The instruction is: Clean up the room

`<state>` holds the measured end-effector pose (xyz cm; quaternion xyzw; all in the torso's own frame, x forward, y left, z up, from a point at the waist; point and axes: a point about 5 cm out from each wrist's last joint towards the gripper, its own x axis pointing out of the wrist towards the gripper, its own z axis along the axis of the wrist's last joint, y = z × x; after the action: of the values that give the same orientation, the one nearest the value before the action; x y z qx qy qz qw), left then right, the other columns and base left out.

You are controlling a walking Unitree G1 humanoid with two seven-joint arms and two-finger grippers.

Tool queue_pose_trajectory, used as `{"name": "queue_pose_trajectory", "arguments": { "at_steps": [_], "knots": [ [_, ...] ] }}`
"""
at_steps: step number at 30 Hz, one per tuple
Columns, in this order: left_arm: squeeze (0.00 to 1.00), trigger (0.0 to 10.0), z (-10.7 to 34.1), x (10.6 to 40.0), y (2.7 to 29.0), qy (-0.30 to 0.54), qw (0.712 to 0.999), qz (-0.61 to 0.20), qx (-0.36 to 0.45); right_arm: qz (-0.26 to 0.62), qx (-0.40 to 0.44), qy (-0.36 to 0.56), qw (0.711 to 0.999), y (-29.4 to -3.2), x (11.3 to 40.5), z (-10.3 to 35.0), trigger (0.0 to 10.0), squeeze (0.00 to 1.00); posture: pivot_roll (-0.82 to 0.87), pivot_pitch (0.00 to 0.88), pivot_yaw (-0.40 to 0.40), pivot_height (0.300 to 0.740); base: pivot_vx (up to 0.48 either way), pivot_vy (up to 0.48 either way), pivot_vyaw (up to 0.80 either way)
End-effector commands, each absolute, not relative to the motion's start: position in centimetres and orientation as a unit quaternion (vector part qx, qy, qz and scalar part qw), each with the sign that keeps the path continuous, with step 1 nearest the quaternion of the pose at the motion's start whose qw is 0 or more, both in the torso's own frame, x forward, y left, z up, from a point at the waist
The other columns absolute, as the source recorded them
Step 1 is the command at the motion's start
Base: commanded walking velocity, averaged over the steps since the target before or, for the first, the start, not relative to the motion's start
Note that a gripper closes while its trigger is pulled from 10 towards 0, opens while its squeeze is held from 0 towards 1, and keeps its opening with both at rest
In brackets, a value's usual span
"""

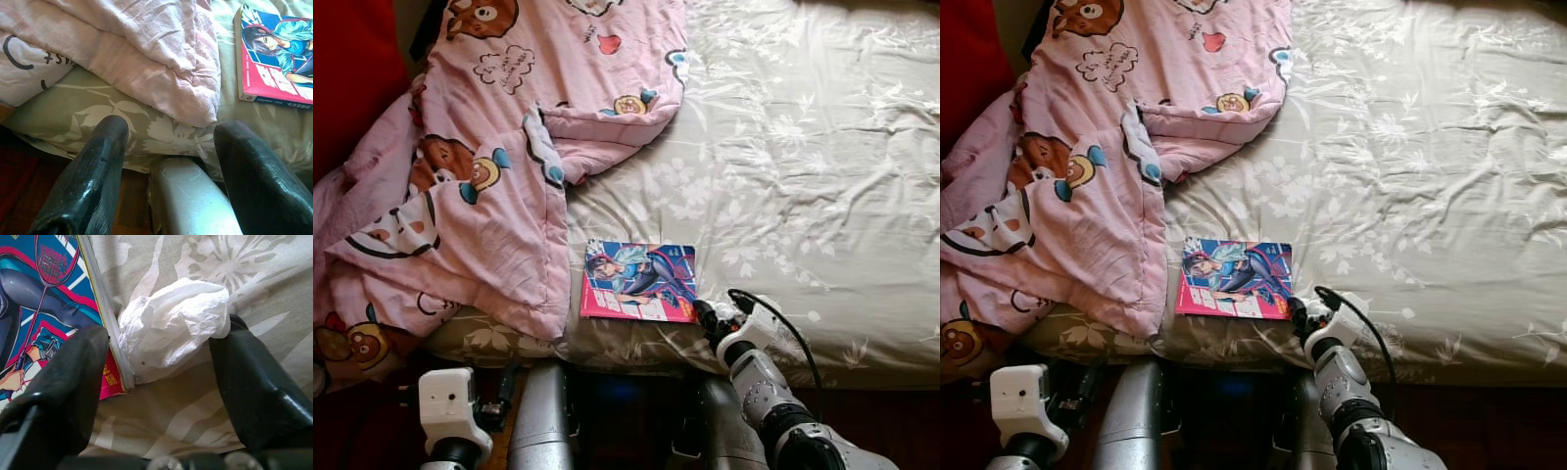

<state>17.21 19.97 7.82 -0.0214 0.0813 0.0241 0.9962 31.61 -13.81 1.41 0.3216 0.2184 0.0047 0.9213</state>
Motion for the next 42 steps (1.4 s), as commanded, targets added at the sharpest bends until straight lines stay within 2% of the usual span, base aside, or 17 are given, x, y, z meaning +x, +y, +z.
{"name": "queue_pose_trajectory", "arguments": {
  "at_steps": [1,15,33,42],
  "knots": [
    [0.00,10.0,6.9,16.3,20.2,0.104,0.994,0.034,-0.020,0.002,0.323,0.241,0.915,-13.7,30.5,0.2,0.0,0.00,0.21,0.387,-0.075,0.623,0.000,0.000,0.00],
    [0.00,10.0,6.5,16.1,20.0,0.109,0.993,0.039,-0.014,0.010,0.329,0.237,0.914,-13.3,30.4,0.2,0.0,0.00,0.21,0.388,-0.085,0.623,0.000,0.000,0.00],
    [0.00,10.0,5.5,16.1,20.1,0.117,0.992,0.053,-0.001,-0.019,0.323,0.219,0.921,-15.0,29.8,-0.3,0.0,0.00,0.20,0.363,-0.085,0.623,0.000,0.000,0.00],
    [0.00,10.0,5.3,16.1,20.0,0.119,0.992,0.045,0.023,-0.016,0.320,0.214,0.923,-14.9,30.0,0.0,0.0,0.00,0.20,0.356,-0.081,0.623,0.000,0.000,0.00]
  ]
}}
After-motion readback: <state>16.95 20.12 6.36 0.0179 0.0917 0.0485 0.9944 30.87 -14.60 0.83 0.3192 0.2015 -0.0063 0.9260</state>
